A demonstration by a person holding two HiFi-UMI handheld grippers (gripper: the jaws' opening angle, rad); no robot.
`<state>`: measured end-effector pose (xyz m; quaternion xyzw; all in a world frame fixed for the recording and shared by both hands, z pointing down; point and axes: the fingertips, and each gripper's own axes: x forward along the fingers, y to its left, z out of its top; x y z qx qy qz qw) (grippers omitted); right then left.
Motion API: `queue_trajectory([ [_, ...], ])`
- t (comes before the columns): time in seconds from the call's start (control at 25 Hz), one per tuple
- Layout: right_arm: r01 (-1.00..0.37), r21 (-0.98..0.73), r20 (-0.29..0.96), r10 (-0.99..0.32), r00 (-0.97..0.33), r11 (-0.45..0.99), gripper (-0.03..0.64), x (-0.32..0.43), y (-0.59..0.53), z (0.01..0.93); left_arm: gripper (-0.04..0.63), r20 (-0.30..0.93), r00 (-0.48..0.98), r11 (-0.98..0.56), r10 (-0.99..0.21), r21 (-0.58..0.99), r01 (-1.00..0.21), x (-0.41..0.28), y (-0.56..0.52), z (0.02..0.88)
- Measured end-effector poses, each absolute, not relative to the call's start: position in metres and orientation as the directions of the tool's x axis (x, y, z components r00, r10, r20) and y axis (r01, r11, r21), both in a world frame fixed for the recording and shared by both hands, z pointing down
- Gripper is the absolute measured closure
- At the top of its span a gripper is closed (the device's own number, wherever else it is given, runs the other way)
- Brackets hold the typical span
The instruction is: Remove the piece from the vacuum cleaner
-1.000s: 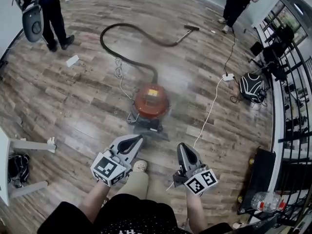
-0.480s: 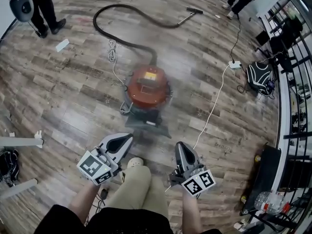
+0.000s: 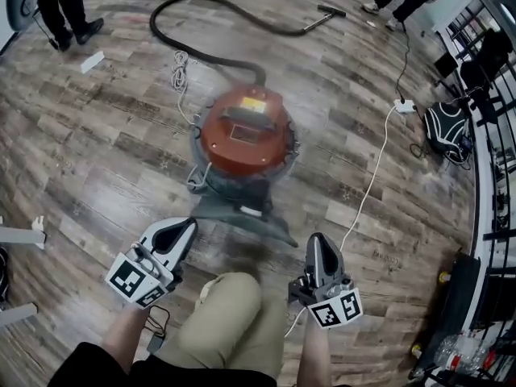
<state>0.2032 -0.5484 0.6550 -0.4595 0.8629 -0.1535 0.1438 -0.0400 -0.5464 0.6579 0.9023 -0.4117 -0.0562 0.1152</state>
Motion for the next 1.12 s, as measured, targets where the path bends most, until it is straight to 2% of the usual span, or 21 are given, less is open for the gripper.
queue_trajectory([
  [0.12, -0.741, -0.377, -0.176, -0.829, -0.531, 0.555, 0.597, 0.208, -0.547, 0.689, 0.586, -0.06, 0.641, -0.64, -0.765, 0.19, -0.745, -0.045, -0.551, 0.69],
  [0.16, -0.739, -0.373, -0.186, -0.826, -0.533, 0.561, 0.544, 0.21, -0.546, 0.701, 0.577, -0.077, 0.637, -0.64, -0.767, 0.176, -0.748, -0.046, -0.553, 0.7],
  [0.2, -0.74, -0.367, -0.189, -0.824, -0.534, 0.564, 0.474, 0.211, -0.544, 0.713, 0.5, -0.091, 0.632, -0.638, -0.77, 0.164, -0.753, -0.048, -0.554, 0.709],
  [0.24, -0.742, -0.352, -0.188, -0.82, -0.541, 0.57, 0.43, 0.211, -0.542, 0.724, 0.415, -0.1, 0.625, -0.633, -0.774, 0.151, -0.759, -0.051, -0.555, 0.718],
  [0.28, -0.744, -0.33, -0.181, -0.812, -0.555, 0.581, 0.385, 0.211, -0.54, 0.733, 0.358, -0.1, 0.619, -0.627, -0.779, 0.135, -0.767, -0.054, -0.557, 0.727],
  [0.36, -0.739, -0.274, -0.154, -0.786, -0.599, 0.616, 0.35, 0.208, -0.536, 0.75, 0.293, -0.08, 0.616, -0.622, -0.783, 0.101, -0.777, -0.059, -0.56, 0.745],
  [0.4, -0.731, -0.251, -0.138, -0.771, -0.622, 0.634, 0.344, 0.206, -0.534, 0.756, 0.291, -0.066, 0.622, -0.625, -0.78, 0.093, -0.775, -0.06, -0.56, 0.753],
  [0.6, -0.703, -0.159, -0.04, -0.716, -0.696, 0.693, 0.344, 0.189, -0.532, 0.78, 0.293, -0.041, 0.669, -0.669, -0.742, 0.091, -0.738, -0.045, -0.56, 0.777],
  [0.72, -0.721, -0.077, 0.002, -0.723, -0.69, 0.688, 0.351, 0.177, -0.536, 0.783, 0.294, -0.056, 0.661, -0.663, -0.748, 0.054, -0.747, -0.034, -0.561, 0.776],
  [0.76, -0.73, -0.072, -0.021, -0.733, -0.68, 0.679, 0.403, 0.178, -0.535, 0.777, 0.299, -0.068, 0.644, -0.647, -0.762, 0.056, -0.76, -0.034, -0.561, 0.774],
  [0.8, -0.738, -0.072, -0.042, -0.742, -0.67, 0.671, 0.512, 0.179, -0.534, 0.771, 0.358, -0.079, 0.621, -0.626, -0.78, 0.07, -0.777, -0.037, -0.561, 0.771],
  [0.84, -0.745, -0.067, -0.05, -0.748, -0.662, 0.664, 0.551, 0.179, -0.533, 0.768, 0.461, -0.088, 0.602, -0.608, -0.794, 0.091, -0.789, -0.041, -0.56, 0.768],
  [0.88, -0.749, -0.055, -0.051, -0.751, -0.658, 0.66, 0.575, 0.178, -0.532, 0.766, 0.52, -0.095, 0.595, -0.603, -0.798, 0.105, -0.791, -0.043, -0.558, 0.766],
  [0.96, -0.749, -0.036, -0.052, -0.75, -0.66, 0.662, 0.587, 0.174, -0.525, 0.764, 0.564, -0.107, 0.61, -0.618, -0.786, 0.082, -0.782, -0.04, -0.547, 0.76],
  [1.12, -0.736, -0.067, -0.067, -0.739, -0.67, 0.673, 0.589, 0.166, -0.507, 0.764, 0.572, -0.142, 0.616, -0.63, -0.775, 0.093, -0.771, -0.031, -0.524, 0.753],
])
